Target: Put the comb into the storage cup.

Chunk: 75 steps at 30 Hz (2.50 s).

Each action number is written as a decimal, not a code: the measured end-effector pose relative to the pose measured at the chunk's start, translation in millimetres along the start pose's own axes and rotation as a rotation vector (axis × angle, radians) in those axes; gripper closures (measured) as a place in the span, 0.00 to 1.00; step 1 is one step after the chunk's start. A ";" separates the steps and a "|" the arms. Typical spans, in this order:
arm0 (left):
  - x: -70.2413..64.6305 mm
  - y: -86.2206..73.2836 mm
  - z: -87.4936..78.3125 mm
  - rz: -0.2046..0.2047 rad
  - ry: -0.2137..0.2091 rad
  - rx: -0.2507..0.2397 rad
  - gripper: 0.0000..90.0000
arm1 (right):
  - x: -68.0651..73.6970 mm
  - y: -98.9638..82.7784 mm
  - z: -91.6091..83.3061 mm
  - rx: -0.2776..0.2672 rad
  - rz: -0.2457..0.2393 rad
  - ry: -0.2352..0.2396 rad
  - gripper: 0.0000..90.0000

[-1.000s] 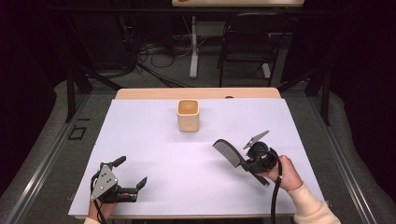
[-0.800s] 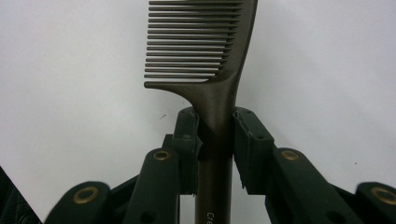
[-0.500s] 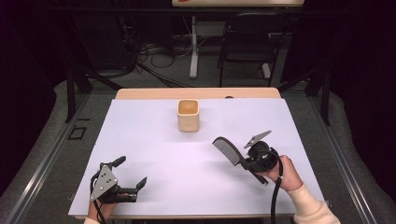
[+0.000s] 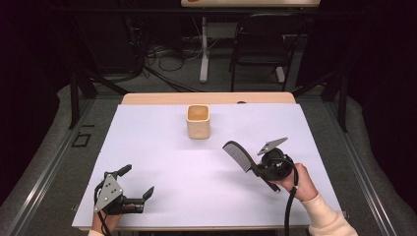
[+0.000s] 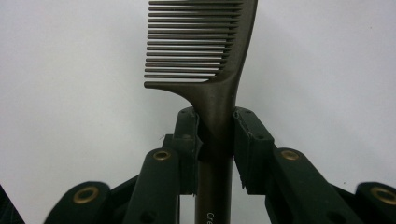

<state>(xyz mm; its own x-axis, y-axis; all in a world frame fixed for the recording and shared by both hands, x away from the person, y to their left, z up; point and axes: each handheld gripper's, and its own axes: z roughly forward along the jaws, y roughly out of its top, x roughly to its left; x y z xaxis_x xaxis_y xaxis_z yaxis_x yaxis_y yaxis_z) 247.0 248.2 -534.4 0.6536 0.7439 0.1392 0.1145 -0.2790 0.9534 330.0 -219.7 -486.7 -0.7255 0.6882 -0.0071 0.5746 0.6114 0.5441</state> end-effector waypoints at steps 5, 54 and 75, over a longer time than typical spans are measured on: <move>0.0 0.0 -0.6 0.003 0.001 0.000 0.00 | 0.4 0.2 0.1 -0.020 0.003 -0.005 0.80; 0.1 0.4 -1.1 0.002 0.002 -0.001 0.00 | -5.9 1.1 -1.9 -0.276 0.050 -0.052 0.80; -0.2 0.2 -0.4 0.001 0.004 0.003 0.00 | 2.6 12.8 -6.0 -0.375 0.032 -0.071 0.80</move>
<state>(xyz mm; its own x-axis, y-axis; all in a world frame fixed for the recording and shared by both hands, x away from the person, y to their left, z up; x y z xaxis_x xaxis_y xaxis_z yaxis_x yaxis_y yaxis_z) 246.6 248.3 -534.1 0.6510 0.7458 0.1415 0.1156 -0.2816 0.9525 333.2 -212.4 -474.8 -0.6735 0.7383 -0.0360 0.4087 0.4125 0.8141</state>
